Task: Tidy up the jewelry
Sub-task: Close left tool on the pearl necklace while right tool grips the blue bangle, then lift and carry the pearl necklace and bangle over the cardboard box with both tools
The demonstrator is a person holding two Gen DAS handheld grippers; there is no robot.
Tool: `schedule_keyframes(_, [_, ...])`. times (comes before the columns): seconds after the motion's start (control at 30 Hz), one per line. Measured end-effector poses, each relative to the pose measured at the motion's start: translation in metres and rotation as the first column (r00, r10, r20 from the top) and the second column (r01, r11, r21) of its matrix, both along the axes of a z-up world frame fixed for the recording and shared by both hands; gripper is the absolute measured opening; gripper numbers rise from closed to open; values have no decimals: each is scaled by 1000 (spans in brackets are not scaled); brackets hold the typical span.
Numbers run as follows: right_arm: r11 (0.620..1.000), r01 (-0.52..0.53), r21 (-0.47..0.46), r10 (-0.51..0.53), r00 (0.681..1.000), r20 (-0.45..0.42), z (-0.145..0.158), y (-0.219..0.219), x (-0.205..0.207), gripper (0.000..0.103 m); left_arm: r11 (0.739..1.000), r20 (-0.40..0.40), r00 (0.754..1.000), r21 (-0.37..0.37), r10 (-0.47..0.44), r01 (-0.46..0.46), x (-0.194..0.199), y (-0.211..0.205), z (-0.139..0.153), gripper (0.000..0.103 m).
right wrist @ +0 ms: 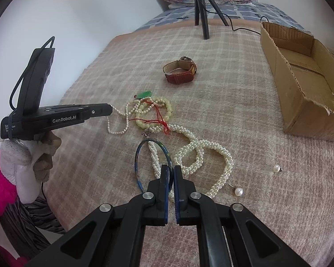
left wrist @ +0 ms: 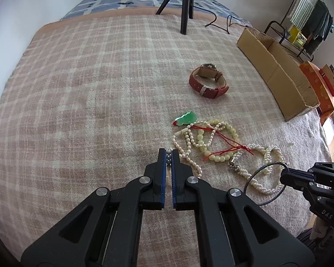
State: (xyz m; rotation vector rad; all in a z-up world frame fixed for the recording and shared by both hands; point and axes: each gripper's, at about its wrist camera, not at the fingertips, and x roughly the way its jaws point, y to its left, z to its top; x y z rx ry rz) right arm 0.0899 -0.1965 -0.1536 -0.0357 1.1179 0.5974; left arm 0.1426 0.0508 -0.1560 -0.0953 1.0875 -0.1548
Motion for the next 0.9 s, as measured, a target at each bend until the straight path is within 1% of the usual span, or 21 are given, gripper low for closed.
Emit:
schedule_keyframes(0.1, [1000,-6,-3,6,999,35,9,0,-2,1,1000,56,998,-2,-9,9,0,-4,18,1])
schedule_keyframes(0.23, [1000,-16,-14,17,996,85,21,4,-4,1,1000,106,994,-18,2,0,-2,0,37,1])
schedule_keyframes(0.33, [1000,-21,-14,23,994,108,28,6,-5,1,1000,138,990,-23,12,-9,-3,3,49,1])
schedule_keyframes(0.5, [999,-32,-30,37,985,166,40,10,-9,1,998,182,983,-53,33,-23,-5,9,69,1])
schedule_keyframes(0.67, [999,-32,-44,41,969,244,57,13,-14,1,997,253,967,-71,42,-25,-11,12,98,1])
schedule_keyframes(0.8, [998,-33,-53,47,955,293,69,14,-17,1,996,310,949,-90,55,-28,-16,15,120,1])
schedule_keyframes(0.9, [998,-30,-52,45,945,323,77,12,-18,1,994,336,940,-103,58,-25,-18,17,133,1])
